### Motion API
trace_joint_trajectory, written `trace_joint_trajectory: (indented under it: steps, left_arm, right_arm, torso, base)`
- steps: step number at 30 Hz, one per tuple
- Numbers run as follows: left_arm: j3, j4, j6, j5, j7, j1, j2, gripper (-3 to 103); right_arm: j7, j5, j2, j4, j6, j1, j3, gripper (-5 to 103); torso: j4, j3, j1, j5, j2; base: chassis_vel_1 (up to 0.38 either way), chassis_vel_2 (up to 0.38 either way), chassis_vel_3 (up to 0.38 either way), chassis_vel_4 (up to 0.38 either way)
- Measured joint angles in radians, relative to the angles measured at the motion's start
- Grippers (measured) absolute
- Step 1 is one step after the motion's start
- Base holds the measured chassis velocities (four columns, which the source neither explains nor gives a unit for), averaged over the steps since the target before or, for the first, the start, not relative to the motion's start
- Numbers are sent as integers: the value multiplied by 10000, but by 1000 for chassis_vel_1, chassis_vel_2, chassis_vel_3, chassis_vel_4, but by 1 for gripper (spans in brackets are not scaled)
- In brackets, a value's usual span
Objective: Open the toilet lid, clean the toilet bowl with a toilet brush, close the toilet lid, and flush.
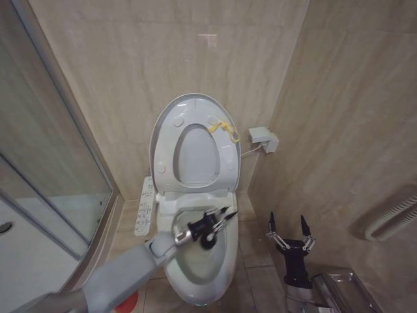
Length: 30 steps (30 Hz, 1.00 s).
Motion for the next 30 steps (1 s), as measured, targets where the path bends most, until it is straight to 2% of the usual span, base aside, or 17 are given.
trace_joint_trajectory:
  steps: [2,5,8,10,12,14,15,16,18,19,20,22,24,26,27,28,30]
  left_arm:
    - [105,387,-35,77,45,108,59,22]
    - [-116,1271,-190,225,157,421,52,22]
    - [-151,767,-82,-17,76,158,-87,22]
    - [-154,-87,42,-195,-42,-163,-221,22]
    - [-89,-278,57,-219,-49,-194,-197,22]
    - [193,433,-89,-39,104,71,-16,22]
    - [193,433,-89,-39,104,71,-16,22]
    - [130,889,-202,26,164,344,97,22]
    - [5,626,-106,-260,42,526,155,22]
    - [5,626,-106,-260,42,526,155,22]
    - [2,28,56,-468,-64,463,133,22]
    - [88,-838,222,-579,-195,225,134,22]
    - [168,-736,190,-417,-140,215,185,22]
    - [98,153,9,-158,-18,464,209,22]
    - [98,153,9,-158,-18,464,209,22]
    - [-120,505,-66,-156,-28,673,199,22]
    - [-339,479,-57,-227,-76,764,183,22]
  right_arm:
    - [-3,-10,1,-12,5,-24,-23,100]
    - [-8,-19,1,70,18,-96,-71,100]
    - [-8,-21,4,84,-12,-47,-48,100]
    - [0,-23,3,35,-48,42,-3,100]
    - [5,-21,4,-3,-59,76,18,100]
    - [17,-18,0,-64,-70,110,33,100]
    - [17,-18,0,-64,-70,110,33,100]
    - [21,-15,-6,-67,-89,148,6,100]
    - [16,-19,2,-80,-111,186,-29,100]
    - [16,-19,2,-80,-111,186,-29,100]
    - [15,-20,4,-127,-108,193,-3,100]
    - [28,18,3,-220,-81,207,52,100]
    - [37,53,2,-233,-67,196,57,100]
    - [47,87,0,-233,-53,180,43,100]
    - [47,87,0,-233,-53,180,43,100]
    - [46,95,-3,-217,-54,183,16,100]
    - [40,107,-15,-197,-58,185,-2,100]
  torso:
    - [3,3,3,-3,-2]
    - [32,3,3,-3,-3]
    - [33,5,2,-3,-4]
    - [3,-1,0,-5,-1]
    - [-3,-2,-1,-2,1]
    - [5,4,2,-4,-2]
    - [5,4,2,-4,-2]
    - [23,5,4,-5,-4]
    - [36,3,2,0,-3]
    - [36,3,2,0,-3]
    - [34,4,2,-5,-3]
    - [3,-1,0,-4,0]
    - [0,-1,-1,0,1]
    - [8,4,3,-3,-2]
    - [8,4,3,-3,-2]
    - [25,5,3,-5,-3]
    - [31,4,2,-2,-3]
  base:
    - [-62,-54,-29,-17]
    - [-4,-6,14,9]
    - [51,38,18,21]
    - [26,6,-6,4]
    - [-29,-14,-4,-15]
    - [-66,-48,-1,-25]
    - [-73,-48,9,-4]
    - [0,0,0,0]
    - [46,52,31,33]
    - [78,52,31,45]
    - [52,53,30,45]
    - [26,26,-3,3]
    - [0,0,0,0]
    - [-36,-25,-16,-16]
    - [0,0,0,0]
    - [0,0,0,0]
    - [0,0,0,0]
